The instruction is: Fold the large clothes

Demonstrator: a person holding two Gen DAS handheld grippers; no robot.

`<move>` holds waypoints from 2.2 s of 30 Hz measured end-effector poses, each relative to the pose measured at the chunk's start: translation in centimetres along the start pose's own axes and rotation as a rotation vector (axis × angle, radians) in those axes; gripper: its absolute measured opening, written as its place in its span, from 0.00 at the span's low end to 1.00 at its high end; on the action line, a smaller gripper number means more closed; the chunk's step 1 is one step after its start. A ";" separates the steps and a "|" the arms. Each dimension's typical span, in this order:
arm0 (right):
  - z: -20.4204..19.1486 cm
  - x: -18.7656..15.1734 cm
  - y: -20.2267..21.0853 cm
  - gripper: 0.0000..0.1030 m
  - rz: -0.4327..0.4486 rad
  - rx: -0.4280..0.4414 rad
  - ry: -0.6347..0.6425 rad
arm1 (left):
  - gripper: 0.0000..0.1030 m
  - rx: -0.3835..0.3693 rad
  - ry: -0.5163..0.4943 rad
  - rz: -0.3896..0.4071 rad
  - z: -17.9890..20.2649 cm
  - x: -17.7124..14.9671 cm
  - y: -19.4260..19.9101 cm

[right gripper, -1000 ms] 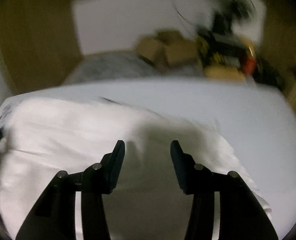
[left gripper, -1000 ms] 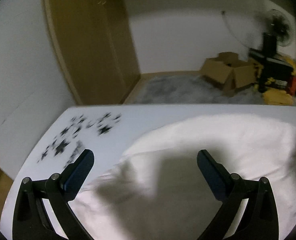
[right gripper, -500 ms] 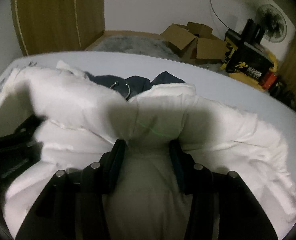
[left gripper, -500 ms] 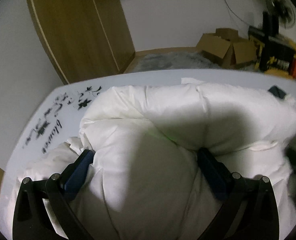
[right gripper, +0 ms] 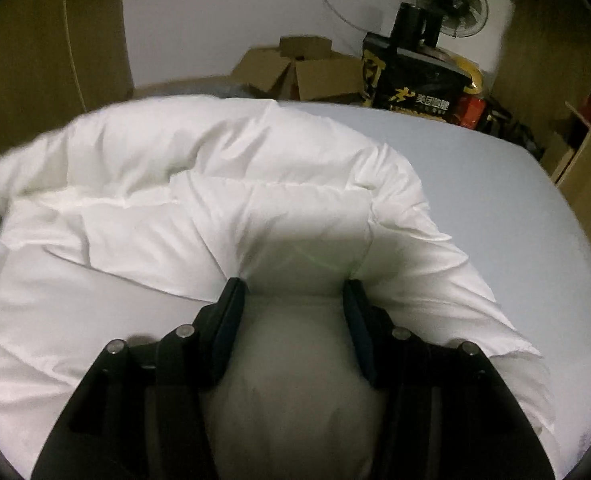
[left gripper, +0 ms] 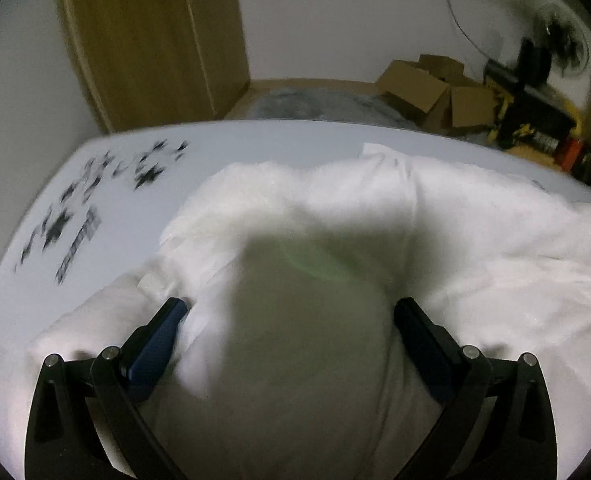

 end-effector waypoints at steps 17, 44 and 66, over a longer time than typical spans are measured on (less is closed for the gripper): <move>-16.0 2.5 -1.0 0.04 -0.041 0.365 0.000 | 1.00 -0.249 0.275 -0.080 -16.4 -14.4 20.1; -29.9 -25.3 -33.2 0.06 -0.113 0.511 0.015 | 1.00 -0.459 0.504 -0.277 -17.3 -17.3 15.9; -28.9 -32.4 -44.7 0.61 0.022 0.585 -0.115 | 0.99 -0.627 0.768 -0.274 -17.3 -11.6 6.0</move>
Point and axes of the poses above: each gripper's, at about its wrist camera, not at the fingertips, and y roughly against the way its jaws point, z to its right, x to its top, the point moved 7 cm from there along -y, roughly the way its jaws point, and after that the axes turned 8 degrees about y, right-handed, at the moved point
